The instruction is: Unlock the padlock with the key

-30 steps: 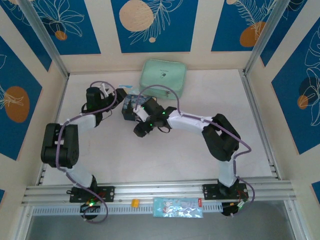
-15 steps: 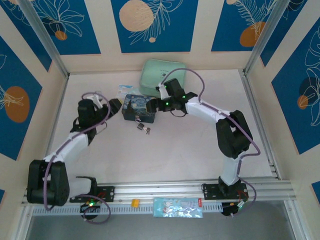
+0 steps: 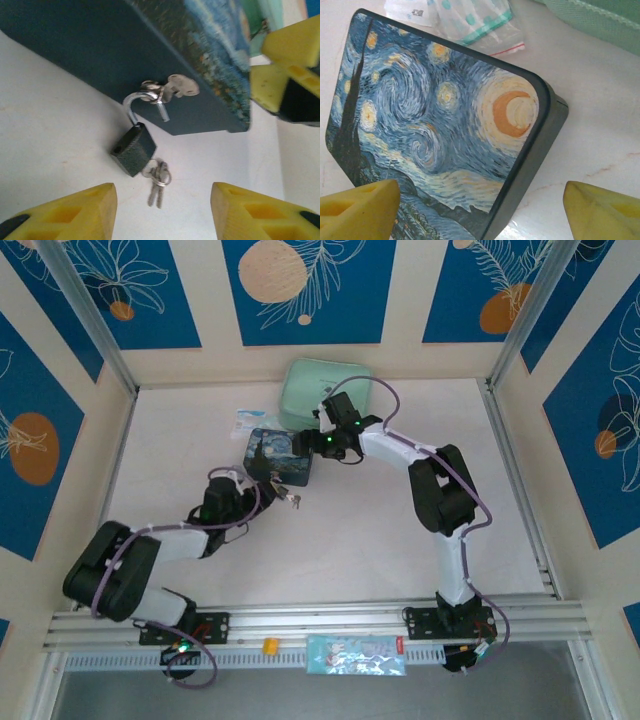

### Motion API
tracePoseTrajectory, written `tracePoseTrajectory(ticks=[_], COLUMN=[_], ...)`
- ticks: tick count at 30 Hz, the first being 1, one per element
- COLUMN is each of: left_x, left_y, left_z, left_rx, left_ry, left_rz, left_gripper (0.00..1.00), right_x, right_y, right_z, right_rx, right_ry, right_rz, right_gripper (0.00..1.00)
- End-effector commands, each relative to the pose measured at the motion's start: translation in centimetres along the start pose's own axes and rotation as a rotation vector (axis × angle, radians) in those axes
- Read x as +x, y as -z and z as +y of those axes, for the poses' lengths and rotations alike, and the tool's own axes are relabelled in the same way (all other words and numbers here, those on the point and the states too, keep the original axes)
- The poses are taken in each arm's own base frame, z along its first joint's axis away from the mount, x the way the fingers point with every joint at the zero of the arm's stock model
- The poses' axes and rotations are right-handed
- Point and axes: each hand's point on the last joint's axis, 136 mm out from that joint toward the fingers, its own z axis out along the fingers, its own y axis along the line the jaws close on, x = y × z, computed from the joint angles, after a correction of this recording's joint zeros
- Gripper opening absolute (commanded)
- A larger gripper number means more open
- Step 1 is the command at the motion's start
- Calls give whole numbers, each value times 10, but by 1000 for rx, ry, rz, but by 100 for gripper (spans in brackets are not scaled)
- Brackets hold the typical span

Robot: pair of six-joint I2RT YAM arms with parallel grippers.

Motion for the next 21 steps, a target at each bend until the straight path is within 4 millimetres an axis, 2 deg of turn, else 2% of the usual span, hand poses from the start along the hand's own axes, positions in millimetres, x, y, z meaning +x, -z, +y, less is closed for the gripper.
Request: tracePoseTrajectory(ticks=[1, 5, 13, 21], left_x=[-17, -23, -33, -20], left_y=[-13, -27, -53, -67], left_z=[-3, 6, -1, 14], left_rx=[-2, -3, 107, 98], left_ry=[8, 34, 83, 74], left_rz=[-94, -138, -192, -158], left_gripper=[47, 44, 40, 36], right_x=[-5, 3, 15, 18], right_y=[-5, -15, -27, -29], right_z=[2, 0, -1, 0], right_rx=[17, 28, 18, 13], right_ry=[-24, -31, -55, -59], right_rz=[6, 36, 74, 80], right_gripper=[84, 82, 73, 70])
